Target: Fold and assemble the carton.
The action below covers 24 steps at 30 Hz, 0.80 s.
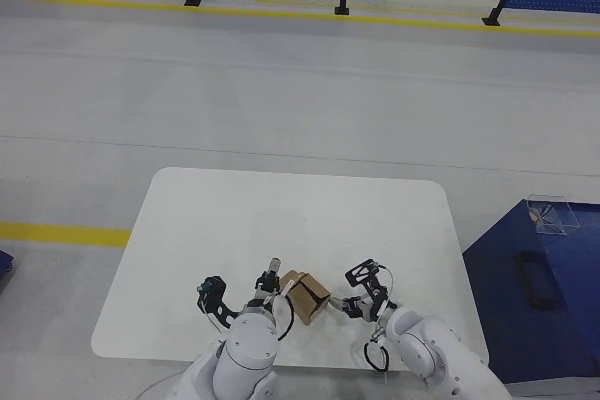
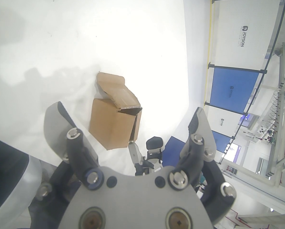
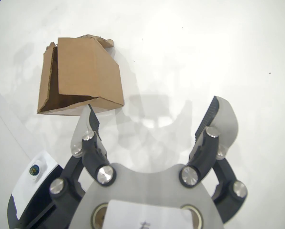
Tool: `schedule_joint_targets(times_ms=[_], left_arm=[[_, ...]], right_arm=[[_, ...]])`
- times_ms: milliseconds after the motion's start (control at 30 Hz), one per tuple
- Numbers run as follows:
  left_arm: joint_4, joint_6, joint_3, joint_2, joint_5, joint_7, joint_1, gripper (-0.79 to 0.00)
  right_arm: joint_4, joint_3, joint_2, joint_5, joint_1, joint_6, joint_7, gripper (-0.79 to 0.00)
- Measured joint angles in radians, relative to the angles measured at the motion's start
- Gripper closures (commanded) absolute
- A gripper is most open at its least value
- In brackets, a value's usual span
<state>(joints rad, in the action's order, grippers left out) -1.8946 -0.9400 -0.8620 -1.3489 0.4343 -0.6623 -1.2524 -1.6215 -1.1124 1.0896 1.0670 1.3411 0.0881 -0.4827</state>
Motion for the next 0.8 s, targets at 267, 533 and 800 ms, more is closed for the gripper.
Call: schedule_joint_targets(times_ms=[267,533,800], left_arm=[[0.000,-0.001,0.000,0.000,-0.001,0.000,0.000,-0.785],[0.000,-0.001,0.000,0.000,-0.001,0.000,0.000,-0.785],[-0.004,0.034,-0.024,-0.003,0.024,0.011,-0.015,-0.785]], right_arm=[[0.099,0.066,0.028,-0.003,-0.080,-0.041,0.003,-0.785],[0.267,0.139,0.076,-0.083,-0.242,-0.068,0.026,-0.785],[0.347,0.166,0.103,-0.094,-0.297,-0.098,0.066,-0.785]])
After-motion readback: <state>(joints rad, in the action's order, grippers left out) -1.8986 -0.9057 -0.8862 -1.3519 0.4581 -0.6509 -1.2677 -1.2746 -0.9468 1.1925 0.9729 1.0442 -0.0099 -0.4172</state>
